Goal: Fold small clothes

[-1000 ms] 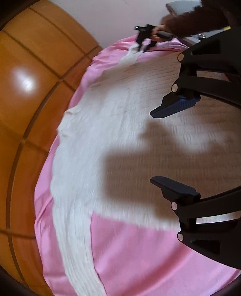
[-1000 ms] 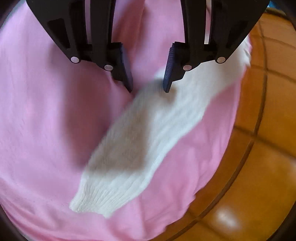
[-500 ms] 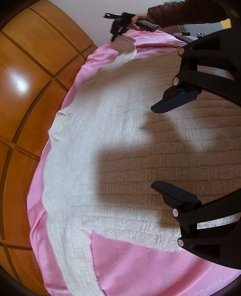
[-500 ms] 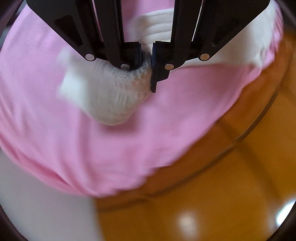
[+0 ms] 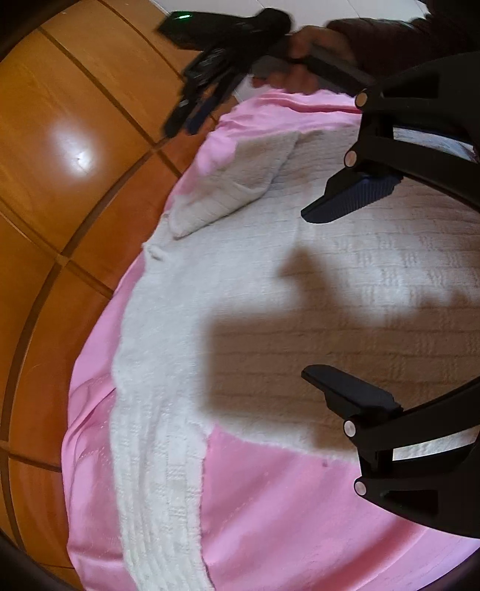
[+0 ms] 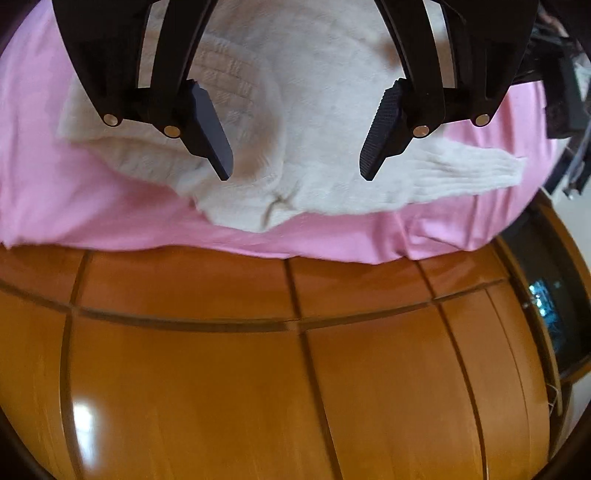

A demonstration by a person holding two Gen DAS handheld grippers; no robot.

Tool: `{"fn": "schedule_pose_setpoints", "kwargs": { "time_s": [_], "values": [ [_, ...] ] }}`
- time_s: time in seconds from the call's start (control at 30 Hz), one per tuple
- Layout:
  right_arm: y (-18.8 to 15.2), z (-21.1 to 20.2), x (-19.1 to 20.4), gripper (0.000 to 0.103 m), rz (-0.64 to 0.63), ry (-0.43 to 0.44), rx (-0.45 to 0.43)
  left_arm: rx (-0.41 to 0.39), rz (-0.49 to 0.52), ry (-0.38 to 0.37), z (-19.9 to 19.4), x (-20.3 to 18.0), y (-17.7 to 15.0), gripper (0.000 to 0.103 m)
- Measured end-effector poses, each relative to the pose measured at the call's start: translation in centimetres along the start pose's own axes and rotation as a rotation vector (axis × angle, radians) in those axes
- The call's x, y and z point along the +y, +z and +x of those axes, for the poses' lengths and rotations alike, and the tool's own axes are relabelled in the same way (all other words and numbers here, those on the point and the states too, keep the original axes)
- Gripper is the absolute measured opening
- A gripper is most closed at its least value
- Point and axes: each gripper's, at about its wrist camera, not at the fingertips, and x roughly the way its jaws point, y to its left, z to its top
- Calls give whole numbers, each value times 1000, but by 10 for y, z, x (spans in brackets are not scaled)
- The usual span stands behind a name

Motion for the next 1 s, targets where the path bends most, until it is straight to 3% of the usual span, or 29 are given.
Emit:
{"fn": "schedule_pose_setpoints", "kwargs": {
  "time_s": [0.2, 0.37, 0.5, 0.63, 0.7, 0.77, 0.83, 1.0],
  "values": [
    [-53, -46, -55, 70, 160, -87, 24, 1, -19, -49, 17, -6, 23, 77],
    [-110, -79, -99, 71, 276, -188, 68, -8, 122, -37, 43, -65, 49, 77],
    [-143, -94, -123, 71, 391, -201, 71, 2, 318, 31, 82, -131, 66, 77],
    [-152, -94, -123, 71, 404, -172, 77, 48, 453, 136, 134, -176, 74, 77],
    [-152, -91, -117, 75, 387, -148, 79, 79, 498, 193, 159, -186, 76, 77],
    [-152, -85, -111, 76, 370, -119, 90, 96, 530, 268, 179, -190, 77, 64],
    [-152, -80, -109, 76, 362, -110, 99, 93, 504, 324, 186, -185, 84, 17],
    [-148, -76, -109, 76, 371, -80, 76, -30, 208, 130, 124, -133, 107, 16]
  ]
}}
